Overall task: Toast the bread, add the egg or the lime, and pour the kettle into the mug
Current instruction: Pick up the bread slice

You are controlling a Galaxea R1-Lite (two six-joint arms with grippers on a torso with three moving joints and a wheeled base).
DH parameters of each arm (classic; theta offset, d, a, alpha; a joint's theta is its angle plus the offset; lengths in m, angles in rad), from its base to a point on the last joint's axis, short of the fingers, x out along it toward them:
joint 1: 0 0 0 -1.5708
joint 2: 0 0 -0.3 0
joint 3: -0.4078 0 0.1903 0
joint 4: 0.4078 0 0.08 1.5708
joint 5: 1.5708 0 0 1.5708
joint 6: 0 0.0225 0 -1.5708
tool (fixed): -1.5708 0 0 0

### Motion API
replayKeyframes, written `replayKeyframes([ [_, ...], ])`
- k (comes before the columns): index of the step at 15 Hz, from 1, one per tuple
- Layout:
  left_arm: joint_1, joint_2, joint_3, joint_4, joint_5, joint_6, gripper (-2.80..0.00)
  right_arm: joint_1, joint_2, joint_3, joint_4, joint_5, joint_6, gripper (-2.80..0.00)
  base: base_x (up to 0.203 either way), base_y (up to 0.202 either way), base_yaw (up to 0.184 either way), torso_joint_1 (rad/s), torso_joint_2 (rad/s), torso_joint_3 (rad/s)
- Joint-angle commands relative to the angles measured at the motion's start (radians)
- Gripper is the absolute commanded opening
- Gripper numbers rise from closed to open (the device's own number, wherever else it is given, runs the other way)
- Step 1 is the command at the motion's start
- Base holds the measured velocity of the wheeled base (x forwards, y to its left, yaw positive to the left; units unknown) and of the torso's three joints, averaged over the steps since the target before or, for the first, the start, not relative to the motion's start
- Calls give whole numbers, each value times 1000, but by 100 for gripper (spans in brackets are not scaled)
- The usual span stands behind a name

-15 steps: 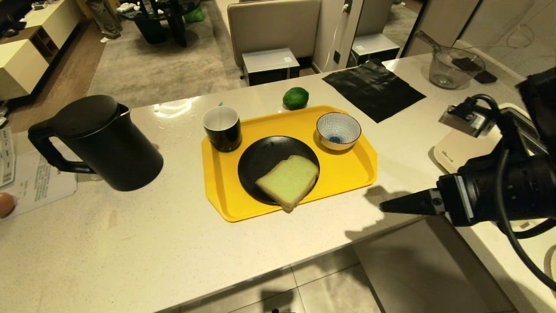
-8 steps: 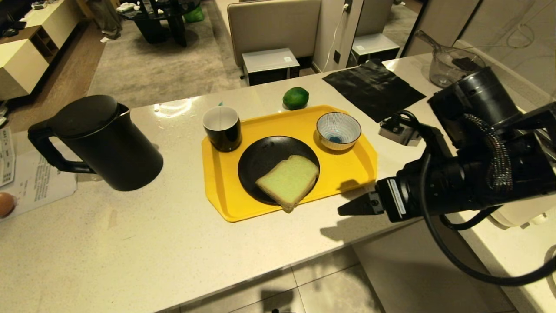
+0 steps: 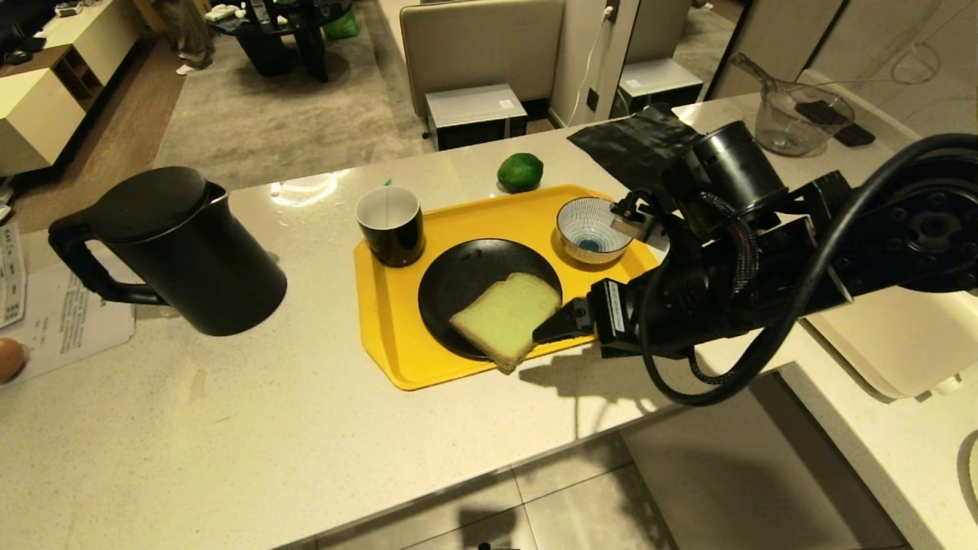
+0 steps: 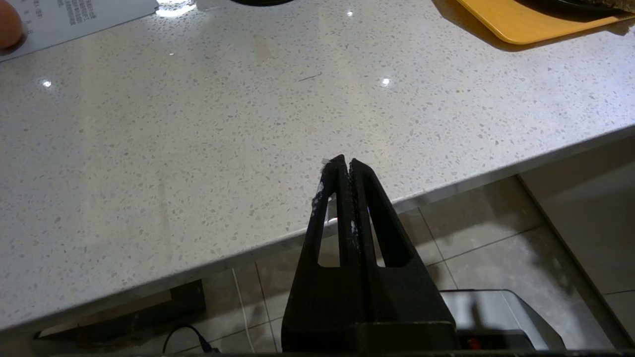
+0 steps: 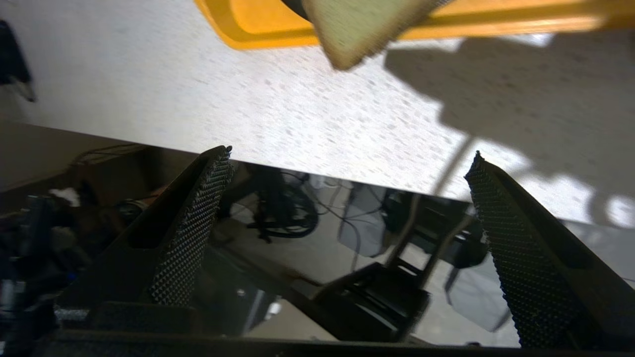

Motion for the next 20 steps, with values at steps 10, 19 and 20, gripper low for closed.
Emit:
replayKeyframes([
  [10, 0, 0, 0, 0, 1, 0, -280, -43, 265, -246, 0, 44, 53, 0, 0, 0, 0, 0, 0, 0],
  [19, 0, 0, 0, 0, 1, 0, -280, -91, 289, -293, -5, 41, 47, 0, 0, 0, 0, 0, 0, 0],
  [20, 0, 0, 0, 0, 1, 0, -280, -91, 291, -293, -5, 41, 47, 0, 0, 0, 0, 0, 0, 0],
])
